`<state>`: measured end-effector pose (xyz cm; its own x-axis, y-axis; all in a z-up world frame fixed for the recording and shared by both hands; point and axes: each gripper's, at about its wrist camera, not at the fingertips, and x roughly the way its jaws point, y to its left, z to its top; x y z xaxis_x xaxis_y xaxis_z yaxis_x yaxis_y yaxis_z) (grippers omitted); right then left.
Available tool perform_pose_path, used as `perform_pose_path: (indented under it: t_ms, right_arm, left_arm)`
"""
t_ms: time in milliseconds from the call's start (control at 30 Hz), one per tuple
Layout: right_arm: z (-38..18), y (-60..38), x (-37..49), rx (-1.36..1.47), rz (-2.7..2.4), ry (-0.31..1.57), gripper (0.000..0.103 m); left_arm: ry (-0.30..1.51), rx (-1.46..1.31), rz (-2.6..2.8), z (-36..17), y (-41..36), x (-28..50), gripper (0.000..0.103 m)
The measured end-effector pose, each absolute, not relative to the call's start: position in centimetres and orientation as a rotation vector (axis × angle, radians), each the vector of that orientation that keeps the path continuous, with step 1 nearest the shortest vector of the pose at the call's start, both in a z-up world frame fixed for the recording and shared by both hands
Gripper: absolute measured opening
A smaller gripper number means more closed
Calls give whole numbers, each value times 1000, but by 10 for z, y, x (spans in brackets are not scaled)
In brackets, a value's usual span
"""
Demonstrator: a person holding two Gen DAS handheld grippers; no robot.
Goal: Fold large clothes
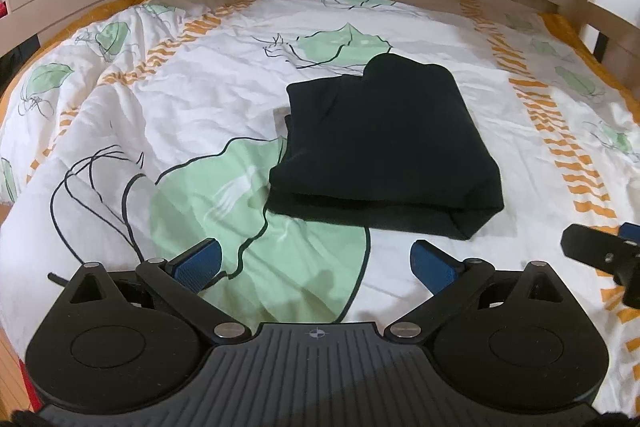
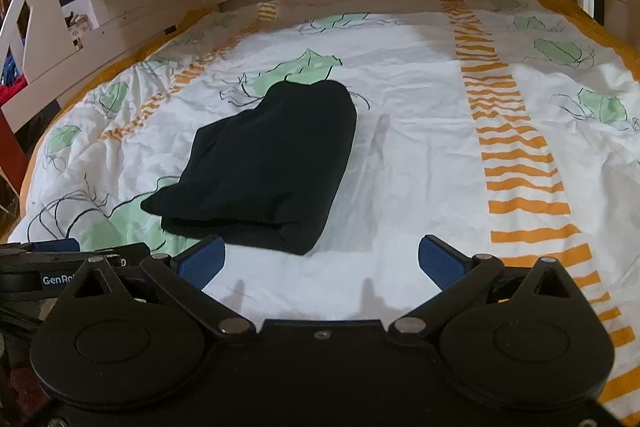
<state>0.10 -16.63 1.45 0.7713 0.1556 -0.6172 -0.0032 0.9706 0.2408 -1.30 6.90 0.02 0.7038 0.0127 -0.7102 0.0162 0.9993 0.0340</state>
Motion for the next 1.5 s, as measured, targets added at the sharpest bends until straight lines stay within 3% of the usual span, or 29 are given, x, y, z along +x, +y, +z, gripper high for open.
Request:
perform_pose_path:
  t_ms: [1500]
  right_arm:
    - [3, -157, 8, 195, 51, 774, 102]
  left_arm:
    - [826, 27, 13, -9, 84, -12, 102]
